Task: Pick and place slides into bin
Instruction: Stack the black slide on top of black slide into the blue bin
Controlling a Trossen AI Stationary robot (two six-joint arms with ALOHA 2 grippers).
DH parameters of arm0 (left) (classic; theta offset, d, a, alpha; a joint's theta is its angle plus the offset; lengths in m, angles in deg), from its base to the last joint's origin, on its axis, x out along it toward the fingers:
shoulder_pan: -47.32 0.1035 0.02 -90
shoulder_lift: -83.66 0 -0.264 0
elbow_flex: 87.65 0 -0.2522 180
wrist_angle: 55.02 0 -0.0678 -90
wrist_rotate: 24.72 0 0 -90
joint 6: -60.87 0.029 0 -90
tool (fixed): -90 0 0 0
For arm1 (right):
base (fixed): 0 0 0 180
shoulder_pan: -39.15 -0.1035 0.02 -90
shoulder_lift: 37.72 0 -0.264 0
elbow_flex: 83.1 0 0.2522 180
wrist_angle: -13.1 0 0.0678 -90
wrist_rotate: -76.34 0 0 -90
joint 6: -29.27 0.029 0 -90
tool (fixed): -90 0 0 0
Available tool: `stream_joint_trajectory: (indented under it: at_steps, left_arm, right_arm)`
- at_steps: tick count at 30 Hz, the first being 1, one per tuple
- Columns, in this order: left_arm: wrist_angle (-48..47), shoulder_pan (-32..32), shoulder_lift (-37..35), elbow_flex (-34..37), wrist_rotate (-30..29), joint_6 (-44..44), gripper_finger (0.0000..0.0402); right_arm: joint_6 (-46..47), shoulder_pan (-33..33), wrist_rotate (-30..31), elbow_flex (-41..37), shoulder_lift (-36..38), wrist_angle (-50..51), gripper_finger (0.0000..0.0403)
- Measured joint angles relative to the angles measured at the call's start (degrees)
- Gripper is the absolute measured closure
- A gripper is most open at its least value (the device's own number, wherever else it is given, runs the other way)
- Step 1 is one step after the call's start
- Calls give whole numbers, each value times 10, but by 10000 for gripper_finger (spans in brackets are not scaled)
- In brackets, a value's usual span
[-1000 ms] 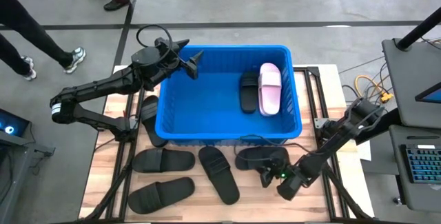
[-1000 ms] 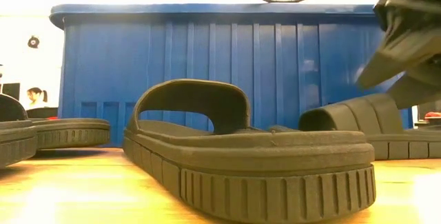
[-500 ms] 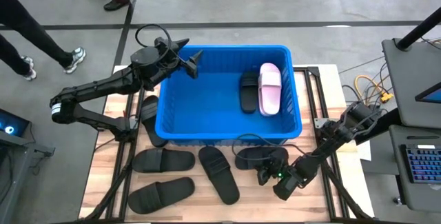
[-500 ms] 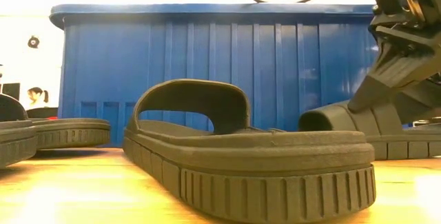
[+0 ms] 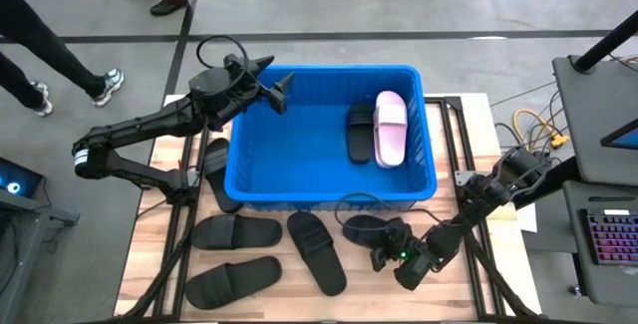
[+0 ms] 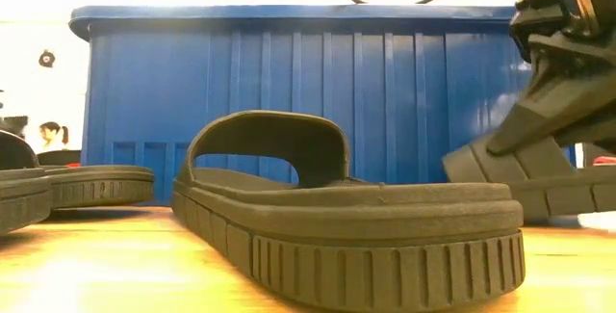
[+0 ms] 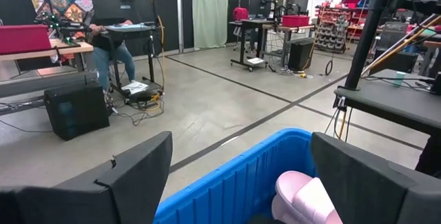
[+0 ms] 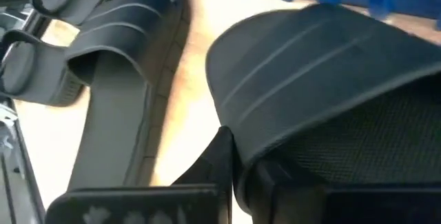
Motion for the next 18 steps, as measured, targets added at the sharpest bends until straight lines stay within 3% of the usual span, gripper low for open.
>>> stream_joint_trajectory:
  at_steps: [11, 18]
  left_arm:
    - [-2, 0, 0, 0, 0, 0, 72]
    - [-2, 0, 0, 0, 1, 0, 72]
  right_arm:
    - [-136, 0, 6, 88, 24, 1, 394]
    - [-148, 5, 5, 160, 25, 194, 394]
